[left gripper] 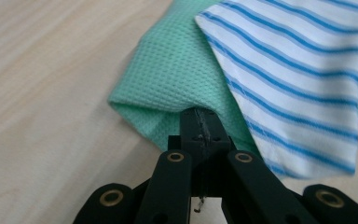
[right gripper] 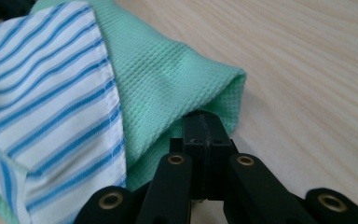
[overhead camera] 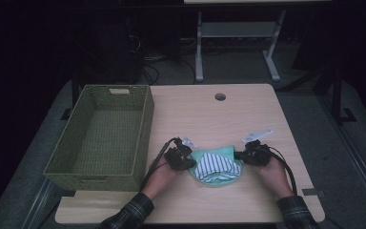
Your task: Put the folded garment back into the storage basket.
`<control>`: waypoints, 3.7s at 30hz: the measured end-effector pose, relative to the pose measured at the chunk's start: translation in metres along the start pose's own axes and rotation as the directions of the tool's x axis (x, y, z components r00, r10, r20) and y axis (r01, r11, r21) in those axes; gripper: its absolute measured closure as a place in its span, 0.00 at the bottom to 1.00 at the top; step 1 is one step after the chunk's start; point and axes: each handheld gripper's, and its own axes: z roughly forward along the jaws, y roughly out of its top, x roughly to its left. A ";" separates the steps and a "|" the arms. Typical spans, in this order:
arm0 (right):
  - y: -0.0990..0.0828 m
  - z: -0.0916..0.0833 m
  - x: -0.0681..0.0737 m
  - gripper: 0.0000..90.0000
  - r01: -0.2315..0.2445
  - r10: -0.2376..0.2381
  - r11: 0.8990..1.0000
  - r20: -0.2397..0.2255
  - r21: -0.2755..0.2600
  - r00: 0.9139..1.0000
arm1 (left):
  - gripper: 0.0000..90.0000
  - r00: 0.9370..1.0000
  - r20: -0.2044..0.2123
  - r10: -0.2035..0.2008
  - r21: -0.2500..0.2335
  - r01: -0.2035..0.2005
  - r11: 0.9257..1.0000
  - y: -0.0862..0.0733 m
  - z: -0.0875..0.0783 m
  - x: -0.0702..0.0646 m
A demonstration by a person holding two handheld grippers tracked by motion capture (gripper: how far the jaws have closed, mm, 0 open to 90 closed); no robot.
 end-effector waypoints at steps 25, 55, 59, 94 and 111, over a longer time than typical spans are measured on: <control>0.011 -0.015 -0.024 1.00 -0.047 0.050 0.995 0.032 -0.086 0.998 | 0.65 0.998 0.016 -0.066 -0.093 0.068 0.993 -0.012 -0.035 0.007; -0.015 -0.013 0.016 1.00 0.038 -0.038 0.999 -0.068 -0.005 0.997 | 0.20 0.999 0.039 0.021 -0.070 -0.018 0.997 -0.025 -0.038 -0.012; -0.018 -0.017 0.027 1.00 0.057 -0.058 0.998 -0.085 -0.009 0.995 | 0.20 0.998 0.039 0.040 -0.065 -0.038 0.997 -0.025 -0.041 -0.014; -0.036 -0.024 0.000 0.38 -0.069 0.074 0.997 0.134 -0.042 0.988 | 0.16 0.990 0.050 0.133 0.024 -0.134 0.991 -0.025 -0.019 -0.043; -0.038 -0.017 -0.003 0.21 -0.089 0.100 0.994 0.177 -0.068 0.979 | 0.15 0.979 -0.023 0.201 0.055 -0.200 0.978 -0.030 -0.009 -0.051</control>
